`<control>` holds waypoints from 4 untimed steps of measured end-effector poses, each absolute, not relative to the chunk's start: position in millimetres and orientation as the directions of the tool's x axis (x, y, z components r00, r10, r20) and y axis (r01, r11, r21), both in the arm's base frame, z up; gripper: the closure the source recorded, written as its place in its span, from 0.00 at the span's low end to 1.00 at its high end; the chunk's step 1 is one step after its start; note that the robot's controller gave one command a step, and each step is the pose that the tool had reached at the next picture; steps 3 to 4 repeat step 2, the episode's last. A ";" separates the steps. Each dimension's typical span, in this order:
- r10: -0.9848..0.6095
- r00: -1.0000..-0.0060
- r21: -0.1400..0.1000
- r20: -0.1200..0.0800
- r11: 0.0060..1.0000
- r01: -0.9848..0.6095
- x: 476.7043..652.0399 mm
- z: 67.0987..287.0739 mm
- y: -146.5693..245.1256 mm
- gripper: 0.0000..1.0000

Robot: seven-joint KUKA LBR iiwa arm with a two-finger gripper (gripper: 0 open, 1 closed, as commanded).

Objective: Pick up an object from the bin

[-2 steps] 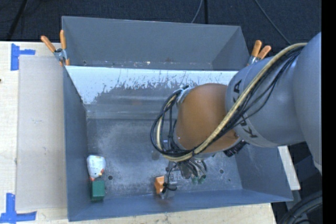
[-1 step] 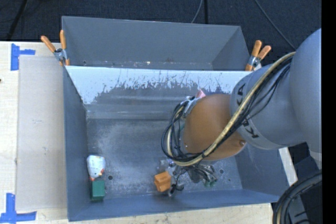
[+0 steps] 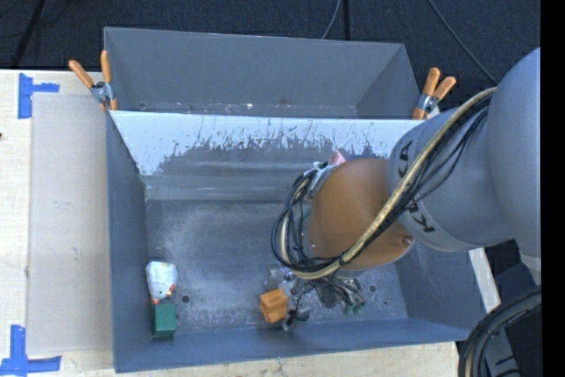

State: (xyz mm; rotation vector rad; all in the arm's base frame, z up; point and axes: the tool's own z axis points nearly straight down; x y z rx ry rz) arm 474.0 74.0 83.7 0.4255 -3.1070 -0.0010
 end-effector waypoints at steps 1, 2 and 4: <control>-0.286 -0.958 0.002 0.008 0.958 -0.286 478.2 104.8 84.9 1.00; -0.366 -0.931 0.003 0.006 0.931 -0.366 493.0 209.7 85.6 1.00; -0.366 -0.931 0.003 0.006 0.931 -0.366 493.0 209.7 85.6 1.00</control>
Offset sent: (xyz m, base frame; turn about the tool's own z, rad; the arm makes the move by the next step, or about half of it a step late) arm 0.0188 0.0115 0.1266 -0.1056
